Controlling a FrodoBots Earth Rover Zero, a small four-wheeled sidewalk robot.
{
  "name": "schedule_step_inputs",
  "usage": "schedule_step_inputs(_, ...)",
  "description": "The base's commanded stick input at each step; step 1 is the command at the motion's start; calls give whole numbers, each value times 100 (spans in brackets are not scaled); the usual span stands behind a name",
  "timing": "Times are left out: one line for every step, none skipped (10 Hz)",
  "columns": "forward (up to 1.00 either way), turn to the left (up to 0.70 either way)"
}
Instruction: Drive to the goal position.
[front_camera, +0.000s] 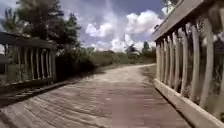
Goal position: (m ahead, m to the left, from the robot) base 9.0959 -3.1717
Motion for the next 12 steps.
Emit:
schedule_step_inputs(85, 0)
schedule_step_inputs(85, 0)
schedule_step_inputs(85, 0)
schedule_step_inputs(85, 0)
schedule_step_inputs(85, 0)
schedule_step_inputs(85, 0)
schedule_step_inputs(85, 0)
schedule_step_inputs(85, 0)
schedule_step_inputs(85, 0)
schedule_step_inputs(85, 0)
schedule_step_inputs(85, 0)
schedule_step_inputs(85, 0)
